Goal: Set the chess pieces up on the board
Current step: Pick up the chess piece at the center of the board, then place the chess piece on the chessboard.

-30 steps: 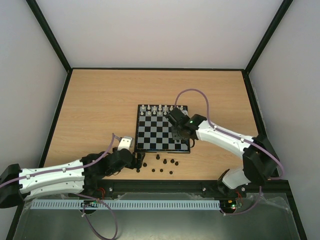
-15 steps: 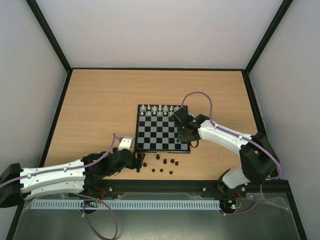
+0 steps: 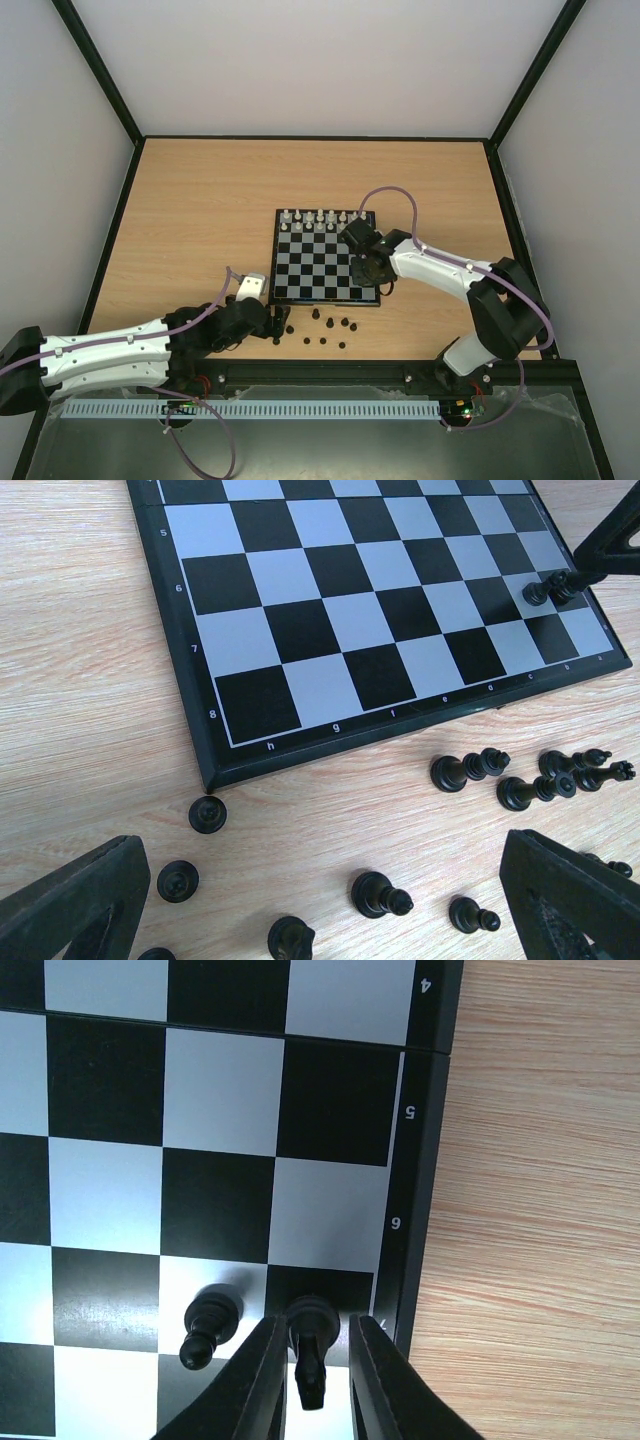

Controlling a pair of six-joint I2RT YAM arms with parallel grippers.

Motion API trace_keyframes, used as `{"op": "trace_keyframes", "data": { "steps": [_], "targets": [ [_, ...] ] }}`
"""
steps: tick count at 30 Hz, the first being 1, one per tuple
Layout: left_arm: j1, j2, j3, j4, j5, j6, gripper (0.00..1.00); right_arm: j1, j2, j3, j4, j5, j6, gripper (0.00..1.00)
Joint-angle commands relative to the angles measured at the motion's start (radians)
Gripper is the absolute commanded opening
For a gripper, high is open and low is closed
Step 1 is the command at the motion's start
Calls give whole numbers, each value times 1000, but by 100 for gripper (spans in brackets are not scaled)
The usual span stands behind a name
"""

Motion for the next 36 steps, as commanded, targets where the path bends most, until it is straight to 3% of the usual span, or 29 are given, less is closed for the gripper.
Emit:
{"op": "trace_keyframes", "data": {
  "steps": [1, 12, 24, 36],
  "targets": [
    [-9, -6, 5, -2, -16, 0, 99, -5, 14, -20, -17, -9, -7, 18],
    [-9, -16, -2, -1, -10, -6, 99, -5, 4, -29, -34, -16, 0, 4],
    [-9, -16, -7, 9, -2, -6, 99, 74, -147, -56, -123, -24, 114, 3],
    [-9, -26, -17, 12, 7, 6, 99, 168, -64, -28, -100, -12, 180, 4]
  ]
}}
